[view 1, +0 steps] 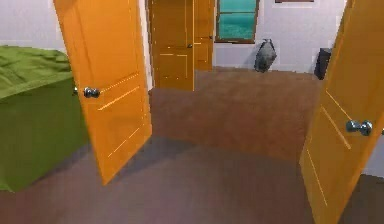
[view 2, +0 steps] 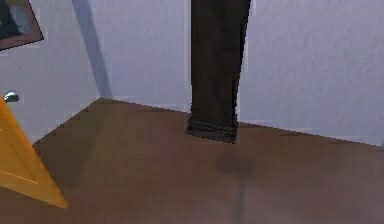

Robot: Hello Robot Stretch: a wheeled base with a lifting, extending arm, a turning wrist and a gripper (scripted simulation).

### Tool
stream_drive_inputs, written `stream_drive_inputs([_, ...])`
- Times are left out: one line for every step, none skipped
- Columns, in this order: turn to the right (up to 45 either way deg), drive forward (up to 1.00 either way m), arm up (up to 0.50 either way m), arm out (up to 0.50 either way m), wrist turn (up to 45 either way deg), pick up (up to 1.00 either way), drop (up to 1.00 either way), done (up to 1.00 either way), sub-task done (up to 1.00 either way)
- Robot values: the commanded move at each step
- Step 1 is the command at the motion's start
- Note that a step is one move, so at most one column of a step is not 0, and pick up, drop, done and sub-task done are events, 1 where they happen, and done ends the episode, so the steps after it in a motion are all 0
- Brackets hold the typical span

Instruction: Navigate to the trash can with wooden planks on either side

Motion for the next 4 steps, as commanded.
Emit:
stream_drive_inputs([0.0, 0.85, 0.0, 0.0, 0.0, 0.0, 0.0, 0.0, 0.0])
stream_drive_inputs([9.0, 0.0, 0.0, 0.0, 0.0, 0.0, 0.0, 0.0, 0.0])
stream_drive_inputs([0.0, 1.0, 0.0, 0.0, 0.0, 0.0, 0.0, 0.0, 0.0])
stream_drive_inputs([3.0, 0.0, 0.0, 0.0, 0.0, 0.0, 0.0, 0.0, 0.0])
